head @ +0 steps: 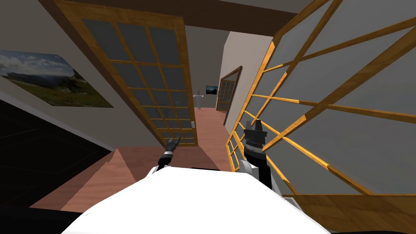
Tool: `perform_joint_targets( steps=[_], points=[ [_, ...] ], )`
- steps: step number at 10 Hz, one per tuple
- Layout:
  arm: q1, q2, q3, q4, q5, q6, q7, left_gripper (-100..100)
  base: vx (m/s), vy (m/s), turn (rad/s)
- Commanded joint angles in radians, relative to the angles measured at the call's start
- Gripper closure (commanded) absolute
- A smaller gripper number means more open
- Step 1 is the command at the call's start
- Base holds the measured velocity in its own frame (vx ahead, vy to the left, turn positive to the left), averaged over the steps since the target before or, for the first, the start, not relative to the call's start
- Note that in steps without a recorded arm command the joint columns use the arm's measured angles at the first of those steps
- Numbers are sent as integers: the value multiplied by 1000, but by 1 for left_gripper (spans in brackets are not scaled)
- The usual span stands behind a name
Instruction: Pull the door open
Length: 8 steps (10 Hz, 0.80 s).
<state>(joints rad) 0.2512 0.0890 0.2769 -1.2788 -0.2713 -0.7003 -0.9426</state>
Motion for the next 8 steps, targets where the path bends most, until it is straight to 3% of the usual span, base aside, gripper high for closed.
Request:
perform_joint_targets(
  steps=[1,8],
  points=[
    [-5,-4,8,31,-6,-15,-30,-100,93,-26,-51],
    [-44,-24,47,178,-32,-65,-157,-100,128,-12,-55]
  ],
)
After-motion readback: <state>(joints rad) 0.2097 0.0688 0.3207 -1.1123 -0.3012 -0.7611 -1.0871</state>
